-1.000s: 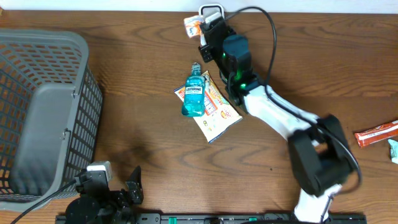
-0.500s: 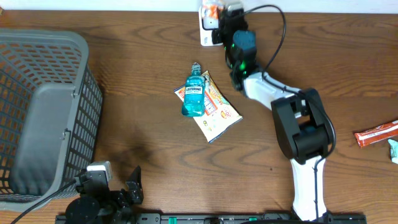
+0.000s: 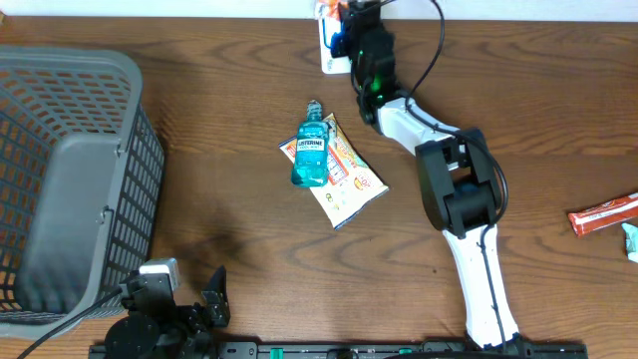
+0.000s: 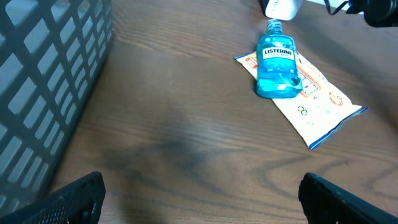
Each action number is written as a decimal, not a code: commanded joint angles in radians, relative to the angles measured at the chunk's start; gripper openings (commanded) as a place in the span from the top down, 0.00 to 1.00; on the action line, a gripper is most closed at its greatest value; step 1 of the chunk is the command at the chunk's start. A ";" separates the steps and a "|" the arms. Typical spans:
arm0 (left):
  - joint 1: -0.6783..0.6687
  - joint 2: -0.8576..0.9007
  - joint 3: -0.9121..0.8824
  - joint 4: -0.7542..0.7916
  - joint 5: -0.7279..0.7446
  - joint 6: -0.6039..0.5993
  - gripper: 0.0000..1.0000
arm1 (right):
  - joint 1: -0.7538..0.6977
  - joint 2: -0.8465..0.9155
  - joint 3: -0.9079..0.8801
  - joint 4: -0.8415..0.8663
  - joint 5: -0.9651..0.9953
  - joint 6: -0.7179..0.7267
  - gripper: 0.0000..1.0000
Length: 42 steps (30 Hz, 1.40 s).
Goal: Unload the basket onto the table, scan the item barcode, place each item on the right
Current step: 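Carry the Kleenex pack to the right table edge and release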
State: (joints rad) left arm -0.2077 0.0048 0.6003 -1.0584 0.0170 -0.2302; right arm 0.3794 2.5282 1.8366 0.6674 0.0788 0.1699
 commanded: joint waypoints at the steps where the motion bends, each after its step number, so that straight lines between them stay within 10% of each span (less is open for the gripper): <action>1: -0.004 0.000 0.004 0.000 -0.002 0.016 0.01 | 0.007 0.007 0.029 0.006 -0.003 0.017 0.99; 9: -0.004 0.000 0.004 0.000 -0.002 0.016 0.01 | 0.001 -0.078 0.029 -0.074 -0.003 0.017 0.99; 28: -0.004 0.000 0.004 0.000 -0.002 0.016 0.01 | -0.268 -0.619 0.028 -1.328 0.629 -0.167 0.99; 42: -0.004 0.000 0.004 0.000 -0.002 0.016 0.01 | -0.774 -0.446 -0.173 -1.271 0.432 -0.103 0.99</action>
State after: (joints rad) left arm -0.2077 0.0044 0.6006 -1.0584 0.0174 -0.2306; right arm -0.3408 2.0338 1.7000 -0.6140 0.5869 0.0456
